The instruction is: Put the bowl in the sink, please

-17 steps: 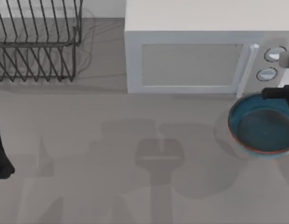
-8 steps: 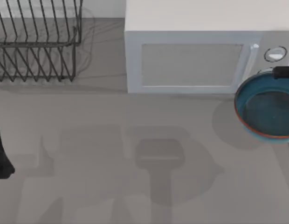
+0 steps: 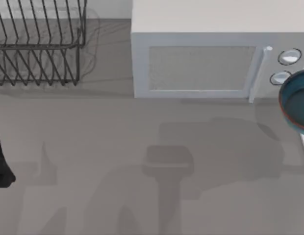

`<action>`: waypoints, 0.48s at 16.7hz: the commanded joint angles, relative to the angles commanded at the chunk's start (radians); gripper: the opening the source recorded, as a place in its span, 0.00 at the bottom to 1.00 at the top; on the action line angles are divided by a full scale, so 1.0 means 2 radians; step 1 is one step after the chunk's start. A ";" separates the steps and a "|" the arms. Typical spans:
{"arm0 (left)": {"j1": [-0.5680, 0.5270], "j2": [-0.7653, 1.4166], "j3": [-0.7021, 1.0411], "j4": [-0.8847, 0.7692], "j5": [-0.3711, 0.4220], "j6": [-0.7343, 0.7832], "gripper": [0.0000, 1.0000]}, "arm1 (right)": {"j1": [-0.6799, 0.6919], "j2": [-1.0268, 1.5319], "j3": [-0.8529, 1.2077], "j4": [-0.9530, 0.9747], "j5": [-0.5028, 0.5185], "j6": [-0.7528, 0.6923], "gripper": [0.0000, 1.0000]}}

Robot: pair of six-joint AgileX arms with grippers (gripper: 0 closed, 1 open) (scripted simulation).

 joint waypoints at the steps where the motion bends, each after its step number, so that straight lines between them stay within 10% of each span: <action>1: 0.000 0.000 0.000 0.000 0.000 0.000 1.00 | -0.028 0.001 -0.022 0.042 -0.006 -0.001 0.00; 8: 0.000 0.000 0.000 0.000 0.000 0.000 1.00 | -0.200 -0.006 -0.207 0.452 -0.071 -0.025 0.00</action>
